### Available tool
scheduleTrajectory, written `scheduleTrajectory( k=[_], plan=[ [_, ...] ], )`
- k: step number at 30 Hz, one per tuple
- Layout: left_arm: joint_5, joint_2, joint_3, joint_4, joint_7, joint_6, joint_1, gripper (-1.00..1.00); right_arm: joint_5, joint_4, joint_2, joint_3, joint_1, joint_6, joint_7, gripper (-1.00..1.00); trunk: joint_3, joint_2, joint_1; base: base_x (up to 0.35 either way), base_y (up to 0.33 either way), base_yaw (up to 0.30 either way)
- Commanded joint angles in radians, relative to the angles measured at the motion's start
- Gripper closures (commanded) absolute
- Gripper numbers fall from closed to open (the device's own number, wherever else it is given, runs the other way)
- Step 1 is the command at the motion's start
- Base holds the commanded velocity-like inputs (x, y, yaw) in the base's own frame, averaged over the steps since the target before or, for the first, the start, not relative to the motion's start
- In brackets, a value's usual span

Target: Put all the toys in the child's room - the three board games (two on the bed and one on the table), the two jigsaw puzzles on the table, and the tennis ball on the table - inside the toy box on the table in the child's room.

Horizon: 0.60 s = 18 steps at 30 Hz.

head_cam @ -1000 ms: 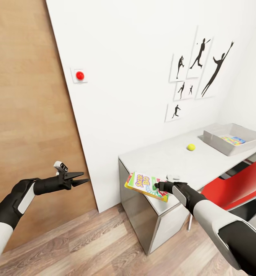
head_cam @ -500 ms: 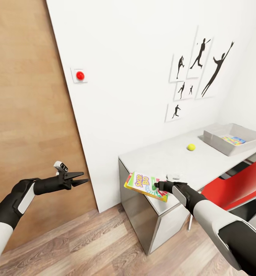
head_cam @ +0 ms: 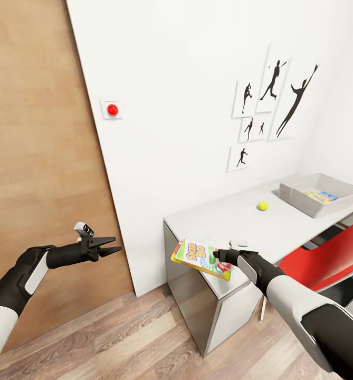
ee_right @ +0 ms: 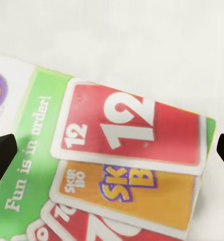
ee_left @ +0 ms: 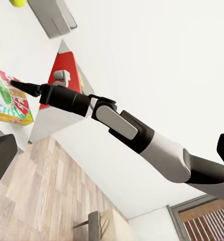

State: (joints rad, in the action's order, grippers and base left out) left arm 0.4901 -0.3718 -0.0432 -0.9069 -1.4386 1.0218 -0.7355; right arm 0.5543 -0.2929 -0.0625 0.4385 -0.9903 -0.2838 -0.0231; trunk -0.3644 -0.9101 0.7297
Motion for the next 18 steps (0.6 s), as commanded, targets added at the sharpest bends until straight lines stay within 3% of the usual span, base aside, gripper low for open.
scheduleTrajectory(
  k=[1,18],
  plan=[
    [0.002,-0.001,-0.003,0.0,-0.003,0.01,-0.001,-1.0,0.001,-0.001,-0.001,0.003,-0.001,-0.005,-0.001,-1.0,0.0,-0.001,0.0,0.0,0.0,0.0],
    [0.002,-0.001,0.002,0.0,-0.004,0.009,-0.001,-1.0,0.003,-0.002,-0.003,-0.001,-0.001,-0.009,-0.01,-1.0,0.029,-0.001,0.0,0.0,0.0,0.0]
  ],
)
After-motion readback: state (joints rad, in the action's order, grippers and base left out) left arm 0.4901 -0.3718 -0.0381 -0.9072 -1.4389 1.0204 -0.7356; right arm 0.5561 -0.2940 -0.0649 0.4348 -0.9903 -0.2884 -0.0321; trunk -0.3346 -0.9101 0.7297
